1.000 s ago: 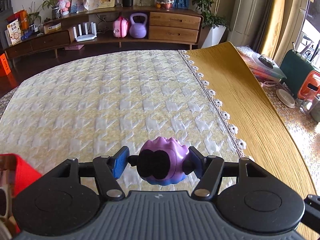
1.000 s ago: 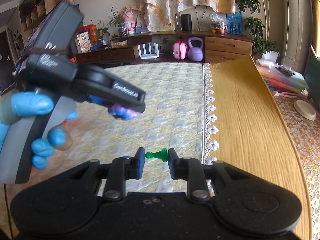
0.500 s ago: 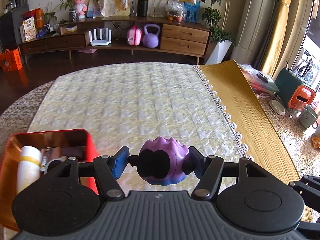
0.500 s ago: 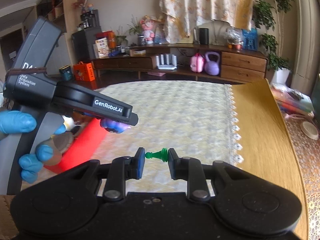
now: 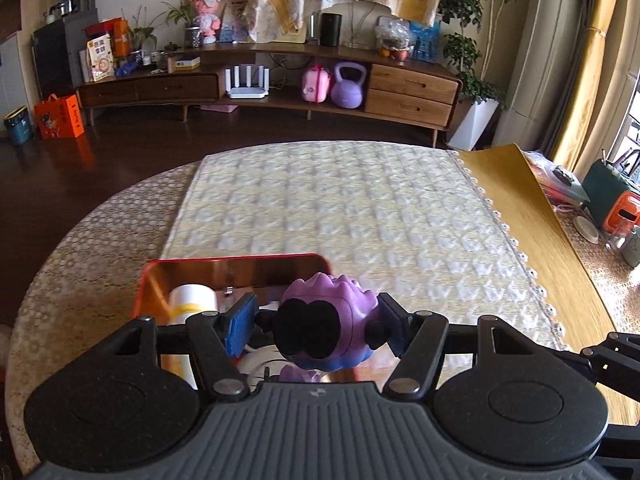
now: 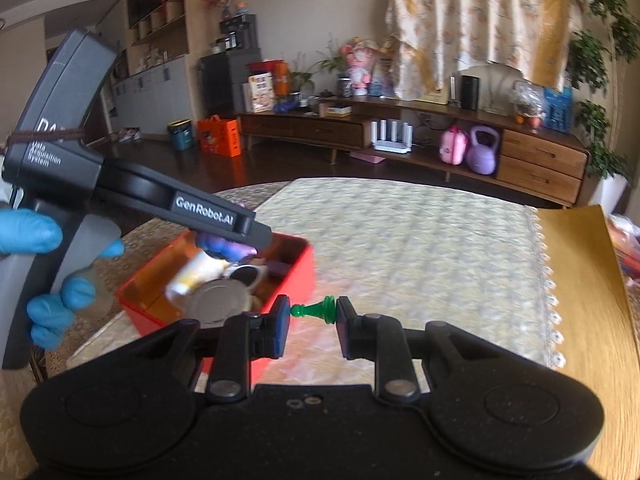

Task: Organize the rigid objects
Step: 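Carry the purple toy and green piece over the red tin box with both tools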

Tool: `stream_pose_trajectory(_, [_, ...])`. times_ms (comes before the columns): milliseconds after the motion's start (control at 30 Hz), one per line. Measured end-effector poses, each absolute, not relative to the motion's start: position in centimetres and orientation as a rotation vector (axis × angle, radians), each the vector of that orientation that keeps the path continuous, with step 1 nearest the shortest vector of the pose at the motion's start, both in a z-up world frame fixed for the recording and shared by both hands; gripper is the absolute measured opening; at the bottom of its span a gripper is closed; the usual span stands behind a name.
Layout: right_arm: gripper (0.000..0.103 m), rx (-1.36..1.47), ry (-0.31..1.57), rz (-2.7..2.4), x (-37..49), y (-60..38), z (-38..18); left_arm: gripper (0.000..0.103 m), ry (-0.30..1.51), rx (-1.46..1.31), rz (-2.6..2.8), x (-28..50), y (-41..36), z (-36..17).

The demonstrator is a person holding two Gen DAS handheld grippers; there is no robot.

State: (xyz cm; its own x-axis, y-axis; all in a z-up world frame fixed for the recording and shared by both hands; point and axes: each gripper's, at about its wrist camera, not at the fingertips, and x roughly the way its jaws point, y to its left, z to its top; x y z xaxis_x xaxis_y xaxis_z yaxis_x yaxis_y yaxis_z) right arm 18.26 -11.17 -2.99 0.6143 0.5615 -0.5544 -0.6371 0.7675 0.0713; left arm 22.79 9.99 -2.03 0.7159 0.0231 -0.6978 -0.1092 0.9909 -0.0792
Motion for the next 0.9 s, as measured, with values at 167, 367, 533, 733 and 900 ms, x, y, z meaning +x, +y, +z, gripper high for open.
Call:
stream_pose_trajectory(167, [0.024, -0.163, 0.601, 0.729, 18.1, -8.4, -3.2, 0.064, 0.787, -0.121, 0.089, 22.2, 13.2, -2.7])
stream_pose_trajectory(367, [0.024, -0.219, 0.6, 0.752, 19.2, -4.7, -3.7, 0.064, 0.806, -0.125, 0.095, 22.0, 15.5, -4.2])
stream_pose_trajectory(533, [0.024, -0.273, 0.589, 0.763, 21.2, -2.0, -4.4, 0.064, 0.808, -0.125, 0.095, 22.4, 16.5, -5.3])
stream_pose_trajectory(733, [0.024, -0.332, 0.595, 0.765, 23.7, 0.5, -6.1, 0.064, 0.807, -0.114, 0.096, 24.6, 17.6, -6.4])
stream_pose_trajectory(900, [0.024, -0.364, 0.601, 0.77, 25.6, 2.1, -7.4, 0.064, 0.811, -0.114, 0.077, 27.2, 18.2, -7.1])
